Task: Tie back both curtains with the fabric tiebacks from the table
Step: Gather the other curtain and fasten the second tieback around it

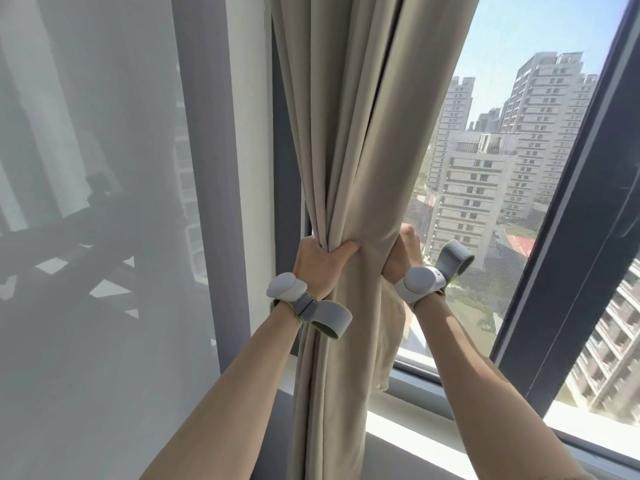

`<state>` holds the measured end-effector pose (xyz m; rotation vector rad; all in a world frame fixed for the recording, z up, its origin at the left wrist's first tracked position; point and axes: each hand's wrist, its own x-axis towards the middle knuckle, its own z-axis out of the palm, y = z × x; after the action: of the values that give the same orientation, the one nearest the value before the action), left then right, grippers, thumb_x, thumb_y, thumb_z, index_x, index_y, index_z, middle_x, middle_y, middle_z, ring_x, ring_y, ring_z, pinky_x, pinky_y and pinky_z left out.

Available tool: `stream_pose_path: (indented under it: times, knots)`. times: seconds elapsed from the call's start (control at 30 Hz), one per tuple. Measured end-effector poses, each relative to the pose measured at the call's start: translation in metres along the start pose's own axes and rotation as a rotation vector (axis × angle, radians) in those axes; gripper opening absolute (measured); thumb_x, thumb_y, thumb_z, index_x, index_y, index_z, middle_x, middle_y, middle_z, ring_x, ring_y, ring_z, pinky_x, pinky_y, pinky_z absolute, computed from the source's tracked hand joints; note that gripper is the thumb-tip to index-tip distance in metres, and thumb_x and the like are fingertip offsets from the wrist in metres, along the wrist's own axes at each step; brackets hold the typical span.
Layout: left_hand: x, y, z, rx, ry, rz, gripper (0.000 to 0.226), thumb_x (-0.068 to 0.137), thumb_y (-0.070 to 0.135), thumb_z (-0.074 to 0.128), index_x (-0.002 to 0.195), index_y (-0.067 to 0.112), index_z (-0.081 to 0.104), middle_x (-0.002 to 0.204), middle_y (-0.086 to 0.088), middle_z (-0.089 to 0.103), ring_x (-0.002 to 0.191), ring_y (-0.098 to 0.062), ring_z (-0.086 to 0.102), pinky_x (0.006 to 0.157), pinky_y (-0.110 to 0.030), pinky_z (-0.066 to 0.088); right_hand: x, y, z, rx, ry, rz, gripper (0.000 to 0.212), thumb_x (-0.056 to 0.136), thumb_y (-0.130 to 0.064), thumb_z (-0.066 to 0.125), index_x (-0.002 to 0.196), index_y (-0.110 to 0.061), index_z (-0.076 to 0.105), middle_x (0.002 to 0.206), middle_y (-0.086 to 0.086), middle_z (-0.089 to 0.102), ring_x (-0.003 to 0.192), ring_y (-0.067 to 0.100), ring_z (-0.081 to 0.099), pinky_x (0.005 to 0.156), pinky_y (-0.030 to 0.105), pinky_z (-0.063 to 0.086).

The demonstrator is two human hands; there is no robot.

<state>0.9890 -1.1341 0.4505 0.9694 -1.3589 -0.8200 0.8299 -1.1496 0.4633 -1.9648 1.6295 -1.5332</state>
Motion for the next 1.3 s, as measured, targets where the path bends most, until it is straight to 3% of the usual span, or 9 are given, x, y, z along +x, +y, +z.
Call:
stream_pose_path:
  times: [0.13, 0.27, 0.4, 0.47, 0.6, 0.7, 0.87, 1.1, 1.3]
  knots:
    - [-0.001, -0.004, 0.006, 0.003, 0.063, 0.032, 0.030, 0.079, 0.032, 0.077, 0.096, 0.008, 0.074, 0.069, 0.010, 0.072, 0.062, 0.001, 0.068, 0.052, -0.009, 0.047, -0.002, 0.002, -0.007, -0.214, -0.077, 0.100, 0.026, 0.071, -0.025, 0.050, 0.052, -0.018, 0.034, 0.054, -0.002, 0.038, 0.053, 0.018, 0.028, 0.055, 0.029, 0.028]
    - [-0.006, -0.003, 0.008, 0.035, 0.129, 0.004, 0.050, 0.074, 0.047, 0.077, 0.108, 0.013, 0.062, 0.099, -0.004, 0.070, 0.083, -0.015, 0.070, 0.067, -0.025, 0.058, -0.010, 0.006, -0.014, -0.185, -0.161, 0.198, 0.035, 0.069, -0.016, 0.068, 0.047, -0.018, 0.041, 0.051, -0.004, 0.041, 0.052, 0.016, 0.035, 0.050, 0.027, 0.029]
    - [-0.012, 0.001, 0.006, 0.069, 0.185, 0.008, 0.044, 0.075, 0.045, 0.079, 0.096, 0.014, 0.056, 0.106, -0.014, 0.064, 0.084, -0.021, 0.068, 0.059, -0.017, 0.052, -0.018, 0.018, -0.024, -0.237, -0.291, 0.291, 0.027, 0.070, -0.015, 0.076, 0.053, -0.016, 0.055, 0.057, 0.001, 0.048, 0.057, 0.018, 0.043, 0.056, 0.028, 0.035]
    - [-0.017, 0.005, 0.005, 0.077, 0.220, 0.018, 0.034, 0.075, 0.041, 0.081, 0.083, 0.022, 0.053, 0.108, -0.015, 0.062, 0.086, -0.021, 0.066, 0.057, -0.013, 0.048, -0.024, 0.024, -0.028, -0.239, -0.333, 0.294, 0.035, 0.068, -0.015, 0.075, 0.044, -0.015, 0.050, 0.049, -0.001, 0.043, 0.053, 0.019, 0.040, 0.056, 0.029, 0.034]
    - [-0.027, 0.008, 0.002, 0.093, 0.305, 0.030, 0.039, 0.065, 0.049, 0.081, 0.071, 0.026, 0.050, 0.103, -0.017, 0.063, 0.095, -0.032, 0.064, 0.071, -0.036, 0.058, -0.036, 0.034, -0.031, -0.316, -0.409, 0.288, 0.031, 0.074, -0.029, 0.074, 0.054, -0.014, 0.056, 0.055, 0.004, 0.045, 0.054, 0.019, 0.041, 0.055, 0.028, 0.033]
    - [-0.036, 0.010, 0.000, 0.123, 0.362, 0.003, 0.041, 0.057, 0.056, 0.080, 0.073, 0.024, 0.060, 0.105, -0.012, 0.061, 0.097, -0.032, 0.064, 0.083, -0.049, 0.058, -0.043, 0.037, -0.034, -0.343, -0.434, 0.277, 0.045, 0.078, -0.034, 0.072, 0.049, -0.016, 0.043, 0.053, 0.002, 0.040, 0.051, 0.017, 0.037, 0.049, 0.029, 0.028]
    - [-0.050, 0.014, -0.007, 0.160, 0.417, -0.029, 0.059, 0.054, 0.062, 0.083, 0.093, 0.021, 0.066, 0.111, -0.003, 0.056, 0.102, -0.027, 0.063, 0.087, -0.046, 0.058, -0.056, 0.029, -0.050, -0.401, -0.510, 0.303, 0.051, 0.075, -0.041, 0.077, 0.045, -0.016, 0.045, 0.048, -0.001, 0.047, 0.048, 0.015, 0.044, 0.049, 0.026, 0.032]
    - [-0.072, 0.024, -0.019, 0.217, 0.485, -0.039, 0.060, 0.050, 0.064, 0.082, 0.089, 0.025, 0.059, 0.109, 0.003, 0.049, 0.101, -0.026, 0.060, 0.084, -0.046, 0.058, -0.086, 0.015, -0.073, -0.397, -0.592, 0.352, 0.054, 0.074, -0.043, 0.082, 0.049, -0.018, 0.041, 0.049, -0.001, 0.042, 0.048, 0.015, 0.040, 0.048, 0.025, 0.029]
    - [-0.104, 0.034, -0.032, 0.148, 0.493, 0.004, 0.057, 0.049, 0.058, 0.085, 0.089, 0.034, 0.051, 0.107, 0.009, 0.041, 0.097, -0.022, 0.060, 0.078, -0.041, 0.061, -0.116, -0.014, -0.084, -0.297, -0.503, 0.453, 0.042, 0.079, -0.042, 0.078, 0.077, -0.002, 0.069, 0.069, 0.007, 0.062, 0.062, 0.019, 0.056, 0.060, 0.030, 0.045]
